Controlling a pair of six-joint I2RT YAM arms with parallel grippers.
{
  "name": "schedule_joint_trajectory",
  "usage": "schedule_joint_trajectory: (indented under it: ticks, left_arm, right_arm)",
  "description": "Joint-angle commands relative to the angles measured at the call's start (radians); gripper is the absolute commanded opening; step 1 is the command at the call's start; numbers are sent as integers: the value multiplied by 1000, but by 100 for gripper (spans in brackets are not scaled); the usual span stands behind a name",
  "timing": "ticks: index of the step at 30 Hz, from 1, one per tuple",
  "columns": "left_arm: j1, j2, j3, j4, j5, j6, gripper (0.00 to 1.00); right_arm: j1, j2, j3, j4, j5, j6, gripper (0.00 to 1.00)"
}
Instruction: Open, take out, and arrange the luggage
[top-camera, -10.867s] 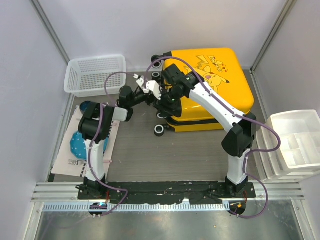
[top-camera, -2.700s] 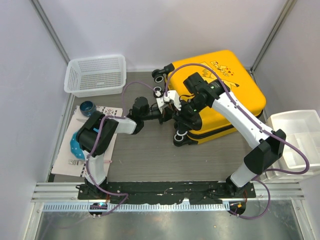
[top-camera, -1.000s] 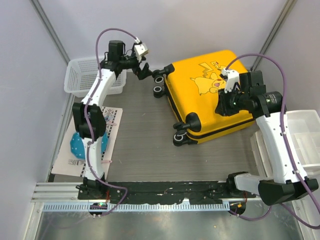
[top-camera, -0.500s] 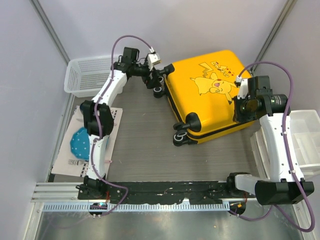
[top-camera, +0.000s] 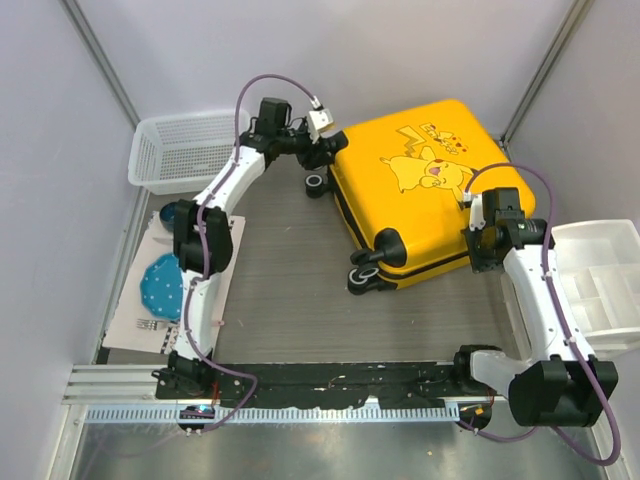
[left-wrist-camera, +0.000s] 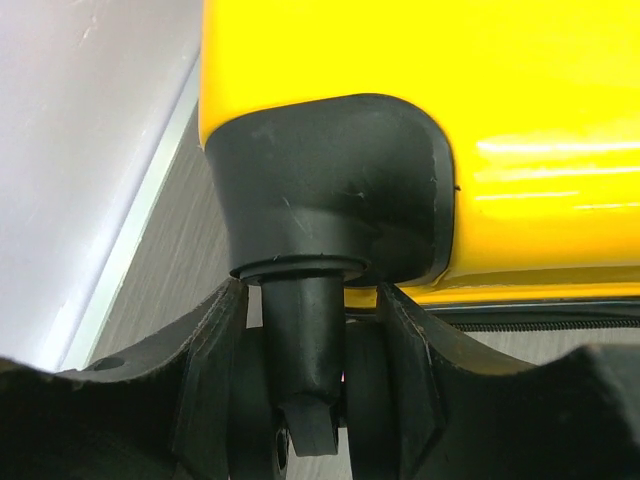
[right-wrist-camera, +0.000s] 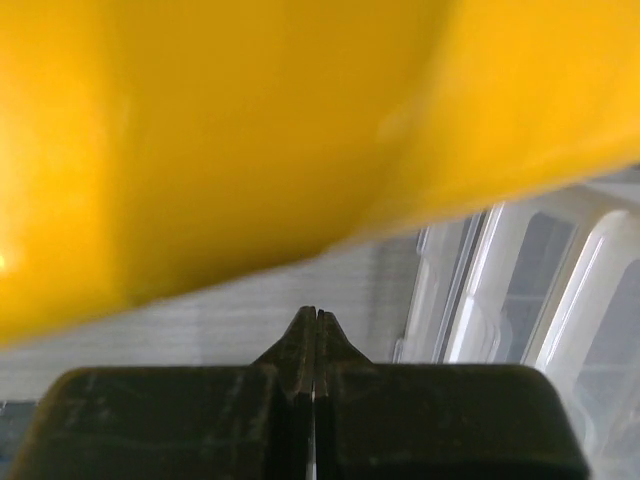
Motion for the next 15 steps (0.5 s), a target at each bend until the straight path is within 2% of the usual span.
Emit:
schedule_joint_trajectory:
  ticks: [1, 5, 8, 10, 15]
  left_arm:
    - [8, -127, -135, -109, 62, 11, 0]
    - [8, -226, -267, -180, 72, 62, 0]
    - [8, -327, -427, -149, 39, 36, 0]
    - [8, -406, -560, -66, 13, -57, 0]
    - [-10, -546, -805, 103, -65, -278, 0]
  right_arm:
    - [-1, 35, -34, 303, 28, -34, 0]
    - [-1, 170, 52, 450, 5, -42, 0]
    - [-1, 279, 110, 542, -15, -60, 1]
    - [-1, 338, 141, 596, -35, -68, 0]
    - [-1, 576, 378, 685, -30, -42, 1]
